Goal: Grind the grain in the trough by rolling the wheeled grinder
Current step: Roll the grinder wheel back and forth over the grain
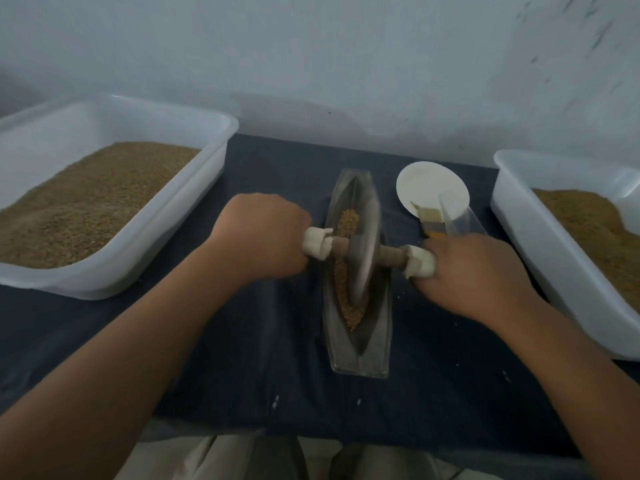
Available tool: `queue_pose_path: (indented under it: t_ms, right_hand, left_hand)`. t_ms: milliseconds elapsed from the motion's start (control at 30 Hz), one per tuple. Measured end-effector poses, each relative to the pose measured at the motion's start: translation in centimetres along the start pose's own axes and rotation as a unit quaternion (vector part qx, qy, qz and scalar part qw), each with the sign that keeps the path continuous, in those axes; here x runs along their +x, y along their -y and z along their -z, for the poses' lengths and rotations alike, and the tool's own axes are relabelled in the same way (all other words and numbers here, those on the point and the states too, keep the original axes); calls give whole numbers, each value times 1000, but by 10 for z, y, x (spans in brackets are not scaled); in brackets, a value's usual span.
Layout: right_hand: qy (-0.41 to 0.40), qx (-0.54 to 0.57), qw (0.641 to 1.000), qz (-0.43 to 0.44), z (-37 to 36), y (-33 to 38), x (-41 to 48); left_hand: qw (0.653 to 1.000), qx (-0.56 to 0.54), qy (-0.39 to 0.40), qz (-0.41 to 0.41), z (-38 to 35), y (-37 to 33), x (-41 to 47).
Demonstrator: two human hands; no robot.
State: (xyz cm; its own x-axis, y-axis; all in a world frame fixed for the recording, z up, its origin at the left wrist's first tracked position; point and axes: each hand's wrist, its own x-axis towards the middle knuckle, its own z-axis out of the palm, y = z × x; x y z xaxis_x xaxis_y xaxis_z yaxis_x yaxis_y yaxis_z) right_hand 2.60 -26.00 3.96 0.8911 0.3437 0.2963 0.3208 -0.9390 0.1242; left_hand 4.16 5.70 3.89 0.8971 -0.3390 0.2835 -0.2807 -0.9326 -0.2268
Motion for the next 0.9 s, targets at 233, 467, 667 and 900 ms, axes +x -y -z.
queue_pose_path:
  t_ms: [233,467,667,900]
  right_hand:
    - [-24,-103,994,-11,8,13,69]
    - [-12,-33,999,21,12,8,7]
    - [-28,-29,999,-33,-11,2,20]
    - [-63,-15,996,-57,-26,2,38]
  left_hand:
    - [989,-88,24,113,-23,3,28]
    - [999,-24,15,36,-5,1,-14]
    - [999,5,10,49,0,-3,10]
    - [998,-4,29,53,5,-2,32]
